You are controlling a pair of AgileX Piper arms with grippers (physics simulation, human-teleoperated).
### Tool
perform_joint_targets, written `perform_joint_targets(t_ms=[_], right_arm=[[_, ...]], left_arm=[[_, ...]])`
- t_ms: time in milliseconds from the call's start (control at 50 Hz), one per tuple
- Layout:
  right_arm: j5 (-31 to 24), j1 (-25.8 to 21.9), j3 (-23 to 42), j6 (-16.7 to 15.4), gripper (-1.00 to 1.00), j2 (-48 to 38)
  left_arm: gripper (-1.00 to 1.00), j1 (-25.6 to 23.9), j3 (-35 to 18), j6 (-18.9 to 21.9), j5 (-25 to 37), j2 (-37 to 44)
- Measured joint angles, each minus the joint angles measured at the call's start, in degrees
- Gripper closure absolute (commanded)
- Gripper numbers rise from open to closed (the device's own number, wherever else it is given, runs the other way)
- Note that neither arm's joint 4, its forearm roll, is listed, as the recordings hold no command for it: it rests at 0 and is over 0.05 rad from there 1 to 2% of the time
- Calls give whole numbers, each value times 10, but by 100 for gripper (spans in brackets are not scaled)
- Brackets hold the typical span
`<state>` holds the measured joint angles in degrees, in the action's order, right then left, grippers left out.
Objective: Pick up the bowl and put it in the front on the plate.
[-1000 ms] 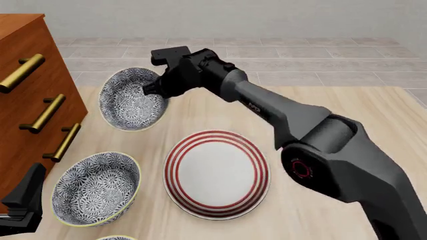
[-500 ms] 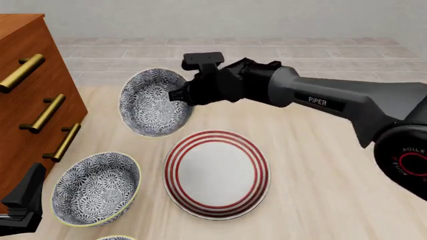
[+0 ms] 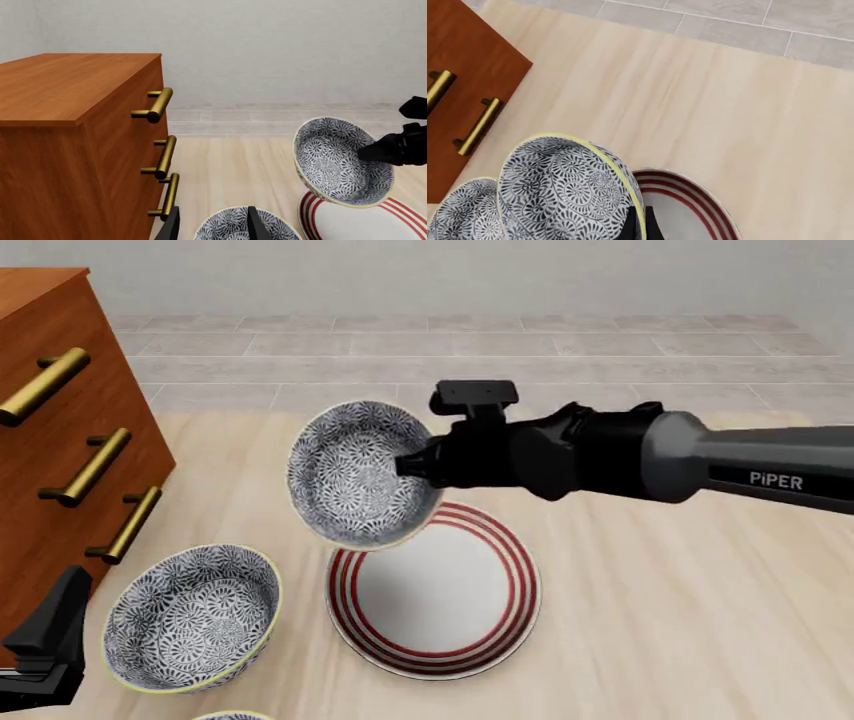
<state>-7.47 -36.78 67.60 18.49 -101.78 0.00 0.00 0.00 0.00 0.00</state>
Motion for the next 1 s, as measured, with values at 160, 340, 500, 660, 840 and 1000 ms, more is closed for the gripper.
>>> perform_joint_targets(t_ms=[160, 340, 500, 660, 840, 1000], right_arm=[[25, 5, -55, 13, 100, 24], [37, 12, -105, 23, 100, 47], [19, 19, -124, 20, 100, 67], [4, 28, -139, 16, 100, 82], [1, 29, -159, 22, 100, 92], [5, 23, -180, 32, 100, 98]], left_arm=[[-100, 0, 0, 0, 0, 0], [-100, 0, 0, 0, 0, 0], [-100, 0, 0, 0, 0, 0], [-100, 0, 0, 0, 0, 0], [-100, 0, 0, 0, 0, 0], [-100, 0, 0, 0, 0, 0]])
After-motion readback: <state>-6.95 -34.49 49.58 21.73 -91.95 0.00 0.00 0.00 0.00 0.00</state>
